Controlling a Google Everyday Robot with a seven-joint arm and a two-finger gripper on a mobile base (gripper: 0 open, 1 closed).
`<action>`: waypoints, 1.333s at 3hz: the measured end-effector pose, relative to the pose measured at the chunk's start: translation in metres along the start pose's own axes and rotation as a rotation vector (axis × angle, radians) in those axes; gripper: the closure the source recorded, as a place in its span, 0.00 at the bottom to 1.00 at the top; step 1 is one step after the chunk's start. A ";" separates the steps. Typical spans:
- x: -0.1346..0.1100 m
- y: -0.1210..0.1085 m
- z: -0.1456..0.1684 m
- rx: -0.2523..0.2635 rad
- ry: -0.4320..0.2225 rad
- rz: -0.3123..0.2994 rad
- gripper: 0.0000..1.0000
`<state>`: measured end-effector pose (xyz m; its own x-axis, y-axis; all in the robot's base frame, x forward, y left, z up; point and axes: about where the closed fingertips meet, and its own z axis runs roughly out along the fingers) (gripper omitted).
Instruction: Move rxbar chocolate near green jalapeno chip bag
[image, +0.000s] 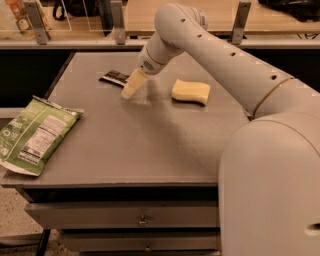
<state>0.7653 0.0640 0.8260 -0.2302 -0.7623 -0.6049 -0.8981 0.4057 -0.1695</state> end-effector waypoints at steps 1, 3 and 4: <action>-0.028 0.010 -0.007 -0.020 -0.020 -0.022 0.00; -0.041 0.017 -0.008 -0.047 -0.020 -0.017 0.00; -0.033 0.016 0.001 -0.058 -0.016 0.008 0.00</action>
Offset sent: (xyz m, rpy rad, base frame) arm -0.0140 0.0449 0.0549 0.0258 -0.0190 0.0749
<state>0.7595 0.0963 0.8424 -0.2319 -0.7507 -0.6186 -0.9165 0.3818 -0.1197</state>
